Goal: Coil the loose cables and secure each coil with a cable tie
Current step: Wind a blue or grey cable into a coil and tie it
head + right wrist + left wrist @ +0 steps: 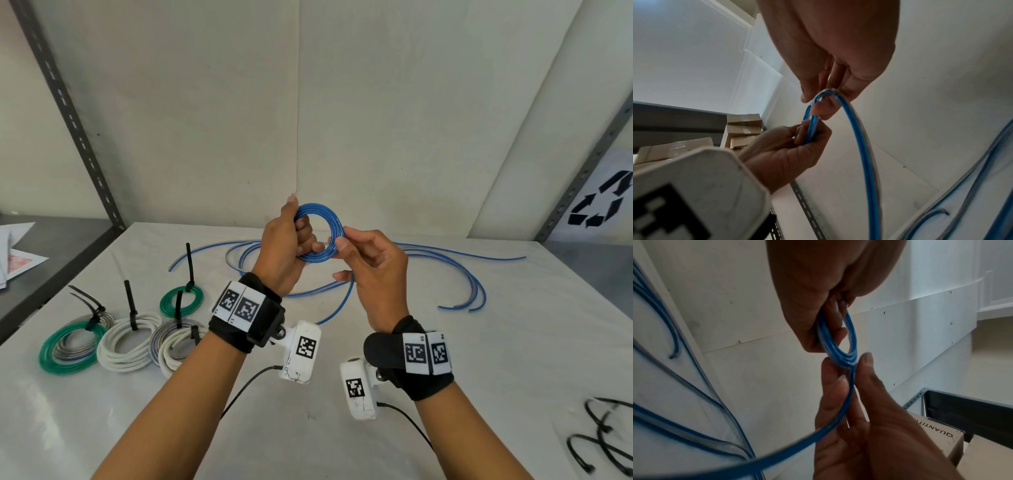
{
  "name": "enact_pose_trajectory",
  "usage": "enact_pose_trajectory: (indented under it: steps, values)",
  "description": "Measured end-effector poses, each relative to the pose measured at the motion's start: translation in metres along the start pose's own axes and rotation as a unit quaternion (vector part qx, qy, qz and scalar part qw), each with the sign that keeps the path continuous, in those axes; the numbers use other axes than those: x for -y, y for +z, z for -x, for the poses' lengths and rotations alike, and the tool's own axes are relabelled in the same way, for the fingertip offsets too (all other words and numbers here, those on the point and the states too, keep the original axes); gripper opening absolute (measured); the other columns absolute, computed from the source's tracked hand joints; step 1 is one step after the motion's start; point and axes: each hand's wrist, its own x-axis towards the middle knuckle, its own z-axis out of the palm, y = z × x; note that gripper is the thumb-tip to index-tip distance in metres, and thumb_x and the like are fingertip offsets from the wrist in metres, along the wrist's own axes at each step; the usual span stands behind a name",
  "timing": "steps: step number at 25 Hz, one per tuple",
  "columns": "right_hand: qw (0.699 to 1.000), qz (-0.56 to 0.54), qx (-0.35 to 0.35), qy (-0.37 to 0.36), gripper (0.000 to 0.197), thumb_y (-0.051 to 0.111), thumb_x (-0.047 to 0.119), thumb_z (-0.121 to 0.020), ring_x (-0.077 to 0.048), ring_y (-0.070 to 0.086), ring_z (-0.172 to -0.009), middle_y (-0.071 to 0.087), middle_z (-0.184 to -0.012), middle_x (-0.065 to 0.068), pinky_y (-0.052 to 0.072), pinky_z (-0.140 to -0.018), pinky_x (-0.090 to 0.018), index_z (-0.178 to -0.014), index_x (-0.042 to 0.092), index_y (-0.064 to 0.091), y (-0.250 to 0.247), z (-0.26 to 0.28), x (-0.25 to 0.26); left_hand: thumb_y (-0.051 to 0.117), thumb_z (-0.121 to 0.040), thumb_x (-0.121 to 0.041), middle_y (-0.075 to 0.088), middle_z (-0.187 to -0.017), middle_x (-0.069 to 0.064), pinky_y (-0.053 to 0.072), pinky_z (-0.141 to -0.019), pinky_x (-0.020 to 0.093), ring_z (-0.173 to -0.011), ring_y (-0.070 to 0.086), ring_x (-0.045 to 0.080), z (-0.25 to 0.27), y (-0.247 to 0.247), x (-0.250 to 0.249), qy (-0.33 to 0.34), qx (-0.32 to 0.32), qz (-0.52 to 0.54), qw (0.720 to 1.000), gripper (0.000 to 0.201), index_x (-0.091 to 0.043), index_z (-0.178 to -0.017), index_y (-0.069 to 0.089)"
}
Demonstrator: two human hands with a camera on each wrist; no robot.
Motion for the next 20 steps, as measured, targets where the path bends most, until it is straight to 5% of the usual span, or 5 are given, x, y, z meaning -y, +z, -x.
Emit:
enact_pose_trajectory:
  steps: [7, 10, 13, 16, 20]
  values:
    - [0.999, -0.01, -0.045, -0.012, 0.018, 0.074, 0.009, -0.089, -0.026, 0.075, -0.091, 0.077, -0.099, -0.011, 0.057, -0.058, -0.027, -0.107, 0.009, 0.07, 0.001, 0.001, -0.002, 0.033, -0.11, -0.035, 0.025, -0.052, -0.004, 0.048, -0.055, 0.027, -0.044, 0.024, 0.012, 0.003, 0.005, 0.002, -0.002, 0.016, -0.036, 0.999, 0.044, -0.015, -0.071, 0.038]
    - [0.999, 0.018, -0.026, -0.021, 0.015, 0.072, 0.009, -0.091, -0.024, 0.075, -0.092, 0.077, -0.099, -0.01, 0.056, -0.057, -0.026, -0.106, 0.011, 0.072, -0.007, -0.004, 0.0, 0.03, -0.108, -0.026, 0.04, -0.05, 0.003, 0.058, -0.07, 0.039, -0.046, 0.044, 0.018, -0.002, -0.003, -0.003, -0.013, 0.04, -0.156, 0.987, 0.046, -0.006, -0.074, 0.052]
    - [0.99, 0.12, 0.04, -0.056, 0.015, 0.068, 0.01, -0.094, -0.017, 0.071, -0.09, 0.076, -0.097, -0.002, 0.055, -0.057, -0.023, -0.106, 0.015, 0.075, -0.017, -0.007, 0.0, 0.036, -0.107, -0.03, 0.048, -0.048, 0.003, 0.057, -0.084, 0.049, -0.046, 0.049, 0.02, -0.001, -0.011, -0.003, -0.016, 0.086, -0.326, 0.941, 0.051, -0.005, -0.069, 0.06]
    - [0.974, 0.195, 0.096, -0.069, 0.015, 0.067, 0.013, -0.096, -0.015, 0.067, -0.089, 0.075, -0.098, 0.003, 0.052, -0.061, -0.021, -0.108, 0.015, 0.076, -0.022, -0.007, -0.002, 0.04, -0.107, -0.031, 0.046, -0.048, -0.007, 0.058, -0.077, 0.042, -0.047, 0.044, 0.013, 0.004, -0.014, 0.002, -0.025, 0.131, -0.408, 0.903, 0.051, -0.012, -0.063, 0.056]
    - [0.983, 0.159, 0.065, -0.067, 0.019, 0.065, 0.012, -0.097, -0.018, 0.07, -0.087, 0.075, -0.101, -0.001, 0.054, -0.057, -0.023, -0.114, 0.015, 0.074, -0.024, -0.009, 0.0, 0.041, -0.106, -0.029, 0.037, -0.053, -0.006, 0.046, -0.066, 0.035, -0.045, 0.035, 0.011, -0.002, -0.013, 0.003, -0.02, 0.098, -0.314, 0.944, 0.046, -0.016, -0.062, 0.046]
